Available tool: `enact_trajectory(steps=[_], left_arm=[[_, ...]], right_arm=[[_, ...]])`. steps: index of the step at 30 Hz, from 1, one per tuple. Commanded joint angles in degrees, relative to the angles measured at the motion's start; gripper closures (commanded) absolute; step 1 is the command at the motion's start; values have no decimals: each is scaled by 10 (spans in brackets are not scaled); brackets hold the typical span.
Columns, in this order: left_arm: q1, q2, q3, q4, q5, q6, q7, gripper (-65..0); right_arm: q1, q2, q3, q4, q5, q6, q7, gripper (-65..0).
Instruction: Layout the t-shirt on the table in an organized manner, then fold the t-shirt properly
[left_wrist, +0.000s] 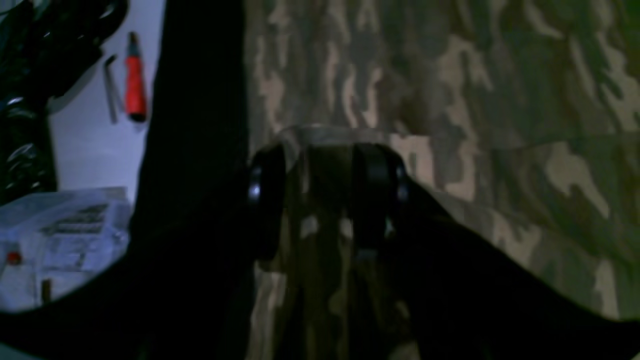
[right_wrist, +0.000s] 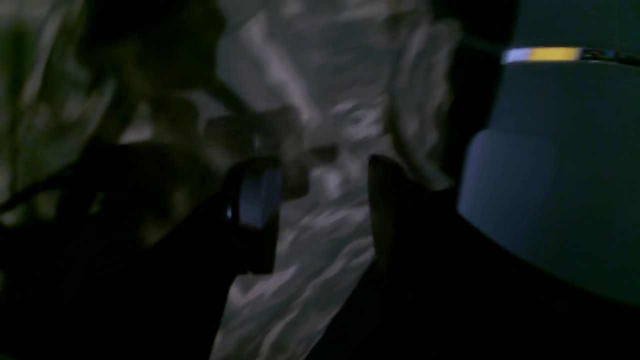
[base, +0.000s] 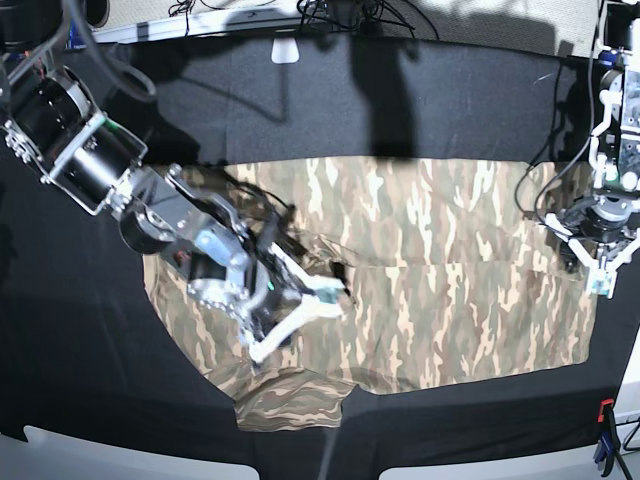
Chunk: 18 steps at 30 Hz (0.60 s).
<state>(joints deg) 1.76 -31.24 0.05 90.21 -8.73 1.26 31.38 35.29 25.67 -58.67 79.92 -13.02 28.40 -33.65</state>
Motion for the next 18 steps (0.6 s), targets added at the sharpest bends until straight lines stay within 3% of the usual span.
enact_trajectory(steps=[1, 4, 6, 9, 11, 15, 17, 18], left_arm=[[-7, -10, -4, 9, 5, 4, -14, -207], [-6, -10, -4, 9, 5, 4, -14, -207], [-6, -10, -4, 9, 5, 4, -13, -207], [-6, -10, -4, 9, 5, 4, -14, -207], [-6, -10, -4, 9, 5, 4, -13, -207], [-6, -10, -4, 9, 5, 4, -14, -207], [-6, -10, -4, 9, 5, 4, -14, -207], [-6, -10, -4, 9, 5, 4, -14, -207]], right_arm=[[17, -3, 7, 7, 14, -14, 4, -269], [17, -17, 7, 7, 92, -42, 5, -269], [17, -33, 8, 7, 134, -80, 6, -269], [16, -66, 24, 7, 130, -168, 3, -269], [14, -88, 60, 7, 130, -204, 1, -269], [-6, -135, 188, 7, 194, -212, 7, -269], [-20, -156, 262, 7, 231, -186, 16, -269], [-28, -164, 297, 7, 249, -156, 21, -269]])
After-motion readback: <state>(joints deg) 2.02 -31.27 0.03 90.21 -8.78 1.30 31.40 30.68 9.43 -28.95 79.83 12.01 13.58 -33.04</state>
